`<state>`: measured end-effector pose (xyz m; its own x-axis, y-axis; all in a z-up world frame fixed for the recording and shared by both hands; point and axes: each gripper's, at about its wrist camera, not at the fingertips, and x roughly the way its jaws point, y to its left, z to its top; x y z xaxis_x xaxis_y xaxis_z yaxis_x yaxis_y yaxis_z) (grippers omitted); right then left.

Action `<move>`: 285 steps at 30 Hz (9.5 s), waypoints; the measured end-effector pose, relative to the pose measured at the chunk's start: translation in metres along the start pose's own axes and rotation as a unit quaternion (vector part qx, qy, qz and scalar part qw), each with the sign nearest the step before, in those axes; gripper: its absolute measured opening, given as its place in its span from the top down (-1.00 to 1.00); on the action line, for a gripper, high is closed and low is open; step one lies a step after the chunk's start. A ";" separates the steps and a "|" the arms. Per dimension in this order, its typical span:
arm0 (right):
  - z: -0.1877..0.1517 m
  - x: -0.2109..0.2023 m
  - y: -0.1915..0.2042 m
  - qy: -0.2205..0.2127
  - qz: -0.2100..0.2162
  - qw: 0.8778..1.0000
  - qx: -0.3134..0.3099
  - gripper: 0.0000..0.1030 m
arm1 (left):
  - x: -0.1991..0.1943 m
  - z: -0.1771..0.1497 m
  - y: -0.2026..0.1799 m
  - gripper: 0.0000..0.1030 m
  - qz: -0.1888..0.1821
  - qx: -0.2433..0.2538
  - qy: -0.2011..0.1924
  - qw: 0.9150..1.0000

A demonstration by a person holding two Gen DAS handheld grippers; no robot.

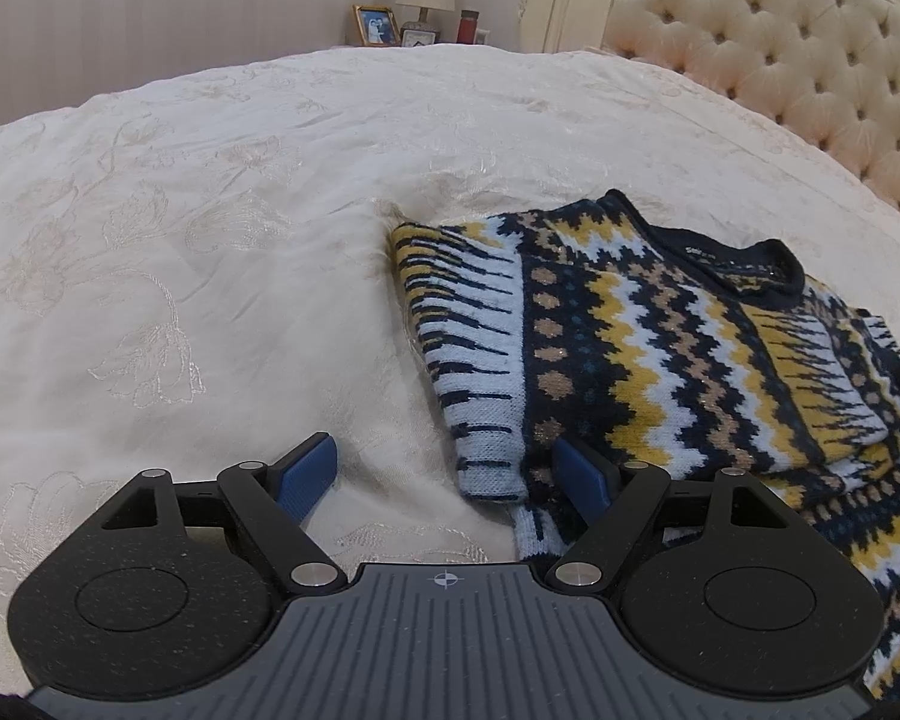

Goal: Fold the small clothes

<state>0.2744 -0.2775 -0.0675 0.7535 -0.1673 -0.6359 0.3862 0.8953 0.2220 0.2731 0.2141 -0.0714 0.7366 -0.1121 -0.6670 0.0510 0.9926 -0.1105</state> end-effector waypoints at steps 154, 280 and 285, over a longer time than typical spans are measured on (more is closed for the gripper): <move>-0.167 -0.226 -0.094 -0.046 0.248 0.962 0.101 0.76 | -0.214 -0.112 -0.054 0.78 -0.134 -0.106 -0.022 0.985; 0.049 0.036 0.143 -0.010 0.068 0.989 -0.131 -0.30 | 0.021 0.019 -0.038 -0.76 -0.106 0.041 0.024 0.993; 0.037 0.014 0.138 -0.016 0.083 0.988 -0.130 -0.30 | 0.021 0.025 -0.030 -0.76 -0.121 0.016 0.025 0.992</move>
<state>0.3577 -0.1718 -0.0179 0.8132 -0.0187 -0.5816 0.1092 0.9866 0.1210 0.3036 0.1833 -0.0633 0.6653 -0.3495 -0.6597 0.2452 0.9369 -0.2491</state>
